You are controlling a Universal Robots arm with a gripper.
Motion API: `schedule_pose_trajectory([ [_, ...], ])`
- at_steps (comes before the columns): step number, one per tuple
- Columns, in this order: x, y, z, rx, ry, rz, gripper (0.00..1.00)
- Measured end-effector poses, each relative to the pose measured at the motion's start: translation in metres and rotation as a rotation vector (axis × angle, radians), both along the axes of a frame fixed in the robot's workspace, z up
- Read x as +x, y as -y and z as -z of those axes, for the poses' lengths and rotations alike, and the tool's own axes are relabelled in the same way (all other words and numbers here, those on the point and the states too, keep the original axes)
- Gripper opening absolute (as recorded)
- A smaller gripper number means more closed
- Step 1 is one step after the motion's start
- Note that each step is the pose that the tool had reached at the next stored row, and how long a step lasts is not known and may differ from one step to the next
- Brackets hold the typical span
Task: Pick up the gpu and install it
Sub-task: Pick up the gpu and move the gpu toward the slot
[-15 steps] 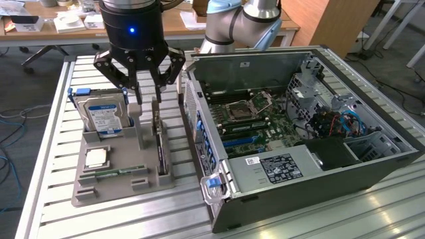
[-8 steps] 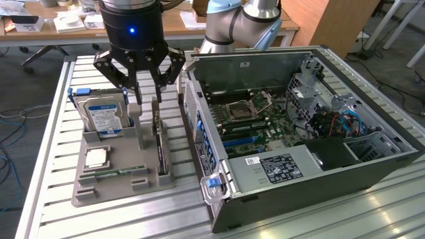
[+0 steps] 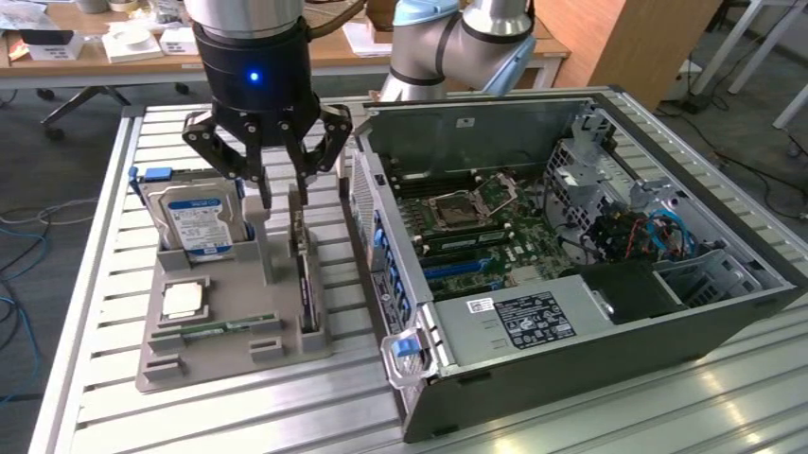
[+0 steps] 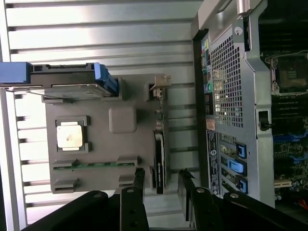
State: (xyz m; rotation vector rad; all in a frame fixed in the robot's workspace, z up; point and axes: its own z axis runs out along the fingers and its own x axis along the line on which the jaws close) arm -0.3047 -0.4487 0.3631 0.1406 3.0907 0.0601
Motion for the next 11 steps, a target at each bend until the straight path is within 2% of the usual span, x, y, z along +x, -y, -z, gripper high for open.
schedule_pose_trajectory([
  [11, 0.000, 0.0000, 0.0159, -0.0003, -0.0002, 0.000, 0.41],
])
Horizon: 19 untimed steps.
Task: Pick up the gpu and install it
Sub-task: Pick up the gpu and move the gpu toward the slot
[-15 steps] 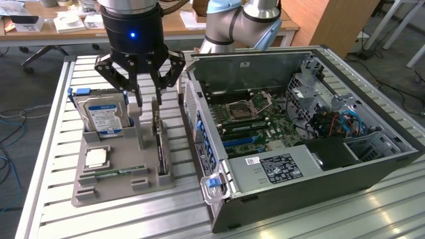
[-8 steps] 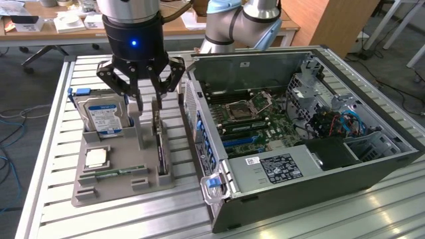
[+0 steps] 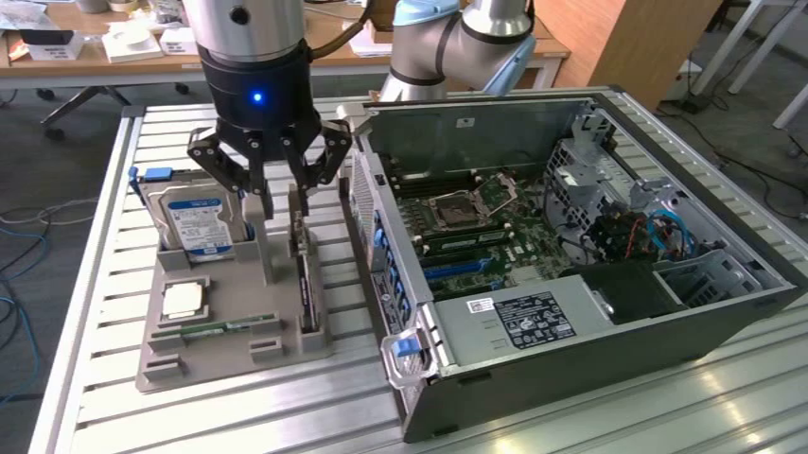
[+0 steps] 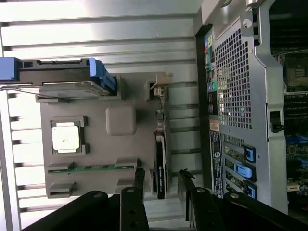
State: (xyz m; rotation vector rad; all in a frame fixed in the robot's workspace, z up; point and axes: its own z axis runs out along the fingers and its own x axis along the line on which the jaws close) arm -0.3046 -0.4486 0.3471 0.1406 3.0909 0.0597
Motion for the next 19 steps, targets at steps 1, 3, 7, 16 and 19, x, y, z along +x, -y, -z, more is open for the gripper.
schedule_pose_trajectory([
  [1, 0.000, 0.0000, 0.0000, -0.0001, -0.0001, 0.000, 0.41],
  [3, 0.000, 0.0000, 0.0000, -0.0001, -0.0001, 0.000, 0.41],
  [7, 0.000, -0.0005, 0.0004, 0.0002, 0.0003, 0.000, 0.41],
  [16, 0.000, -0.0042, 0.0072, 0.0001, 0.0001, 0.000, 0.41],
  [19, 0.000, -0.0042, 0.0127, 0.0000, 0.0000, 0.000, 0.41],
])
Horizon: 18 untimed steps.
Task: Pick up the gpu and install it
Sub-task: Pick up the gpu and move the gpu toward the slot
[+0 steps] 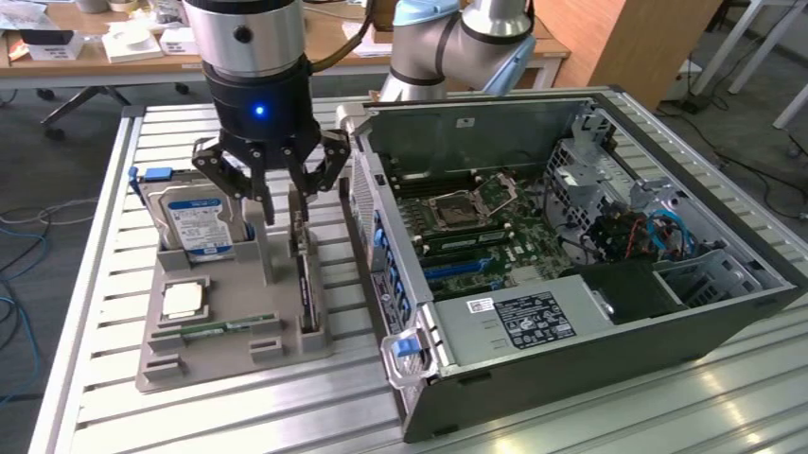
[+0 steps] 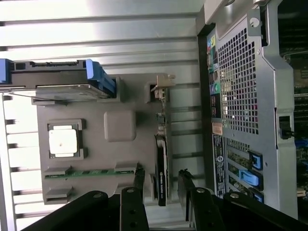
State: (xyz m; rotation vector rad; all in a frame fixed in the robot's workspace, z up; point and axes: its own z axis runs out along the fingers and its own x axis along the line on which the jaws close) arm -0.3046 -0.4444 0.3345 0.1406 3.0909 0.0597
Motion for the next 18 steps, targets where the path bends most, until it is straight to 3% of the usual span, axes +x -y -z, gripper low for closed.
schedule_pose_trajectory([
  [9, 0.000, 0.0000, 0.0153, 0.0000, 0.0000, 0.000, 0.41],
  [18, 0.004, 0.0000, 0.0180, 0.0000, -0.0002, 0.000, 0.41],
])
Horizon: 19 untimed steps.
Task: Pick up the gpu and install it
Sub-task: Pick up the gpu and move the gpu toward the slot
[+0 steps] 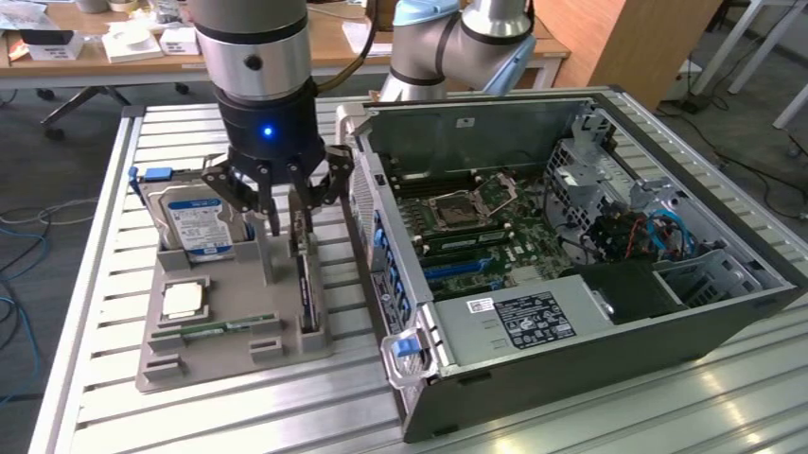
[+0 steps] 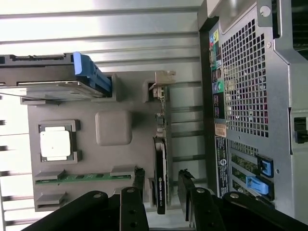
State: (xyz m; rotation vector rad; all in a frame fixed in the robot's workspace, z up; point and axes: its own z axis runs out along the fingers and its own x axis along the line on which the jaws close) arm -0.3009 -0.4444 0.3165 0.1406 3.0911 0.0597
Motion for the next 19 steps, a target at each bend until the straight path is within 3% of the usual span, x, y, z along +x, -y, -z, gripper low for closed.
schedule_pose_trajectory([
  [19, 0.002, 0.0000, 0.0272, -0.0001, -0.0004, 0.000, 0.41],
])
